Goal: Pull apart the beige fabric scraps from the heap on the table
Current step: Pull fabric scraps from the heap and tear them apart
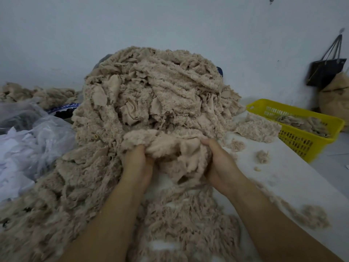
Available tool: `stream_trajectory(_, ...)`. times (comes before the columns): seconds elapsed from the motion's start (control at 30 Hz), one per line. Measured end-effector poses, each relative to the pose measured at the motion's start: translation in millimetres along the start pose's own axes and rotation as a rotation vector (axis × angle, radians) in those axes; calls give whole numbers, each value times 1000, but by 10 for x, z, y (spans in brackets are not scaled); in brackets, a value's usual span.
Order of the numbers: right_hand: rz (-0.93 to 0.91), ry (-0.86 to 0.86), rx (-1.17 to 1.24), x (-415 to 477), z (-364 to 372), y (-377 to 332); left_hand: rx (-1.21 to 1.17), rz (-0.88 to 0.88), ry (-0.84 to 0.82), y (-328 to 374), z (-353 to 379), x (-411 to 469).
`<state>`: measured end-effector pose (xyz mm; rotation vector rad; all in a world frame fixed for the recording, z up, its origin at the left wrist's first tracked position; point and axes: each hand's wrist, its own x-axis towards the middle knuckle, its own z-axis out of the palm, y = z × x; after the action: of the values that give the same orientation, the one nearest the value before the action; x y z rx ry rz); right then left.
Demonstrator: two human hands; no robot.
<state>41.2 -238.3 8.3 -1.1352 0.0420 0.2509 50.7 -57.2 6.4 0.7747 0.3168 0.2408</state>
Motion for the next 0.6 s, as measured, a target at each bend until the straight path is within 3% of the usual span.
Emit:
stream_trajectory(0.1,10,-55,148,-10,16,-22,399,126,-176,-82,44,-159)
stream_trajectory(0.2,-18,-95,155,-1,4,-12,388,-71,-501,-106,129,-314)
stream_trajectory(0.27,-44,-110,97,-9,11,-2,462,-92,-644,-141,90,-310)
stream_trajectory(0.37,-52,-146,10,-14,26,44,660,8,-537,-227,45,-267)
stream_trajectory(0.47,-104,-69,-96,0,54,73,495,2,-409,-248,40,-243)
stream_trajectory(0.6,-381,171,-525,-23,38,60,467,94,-330,-196,59,-234)
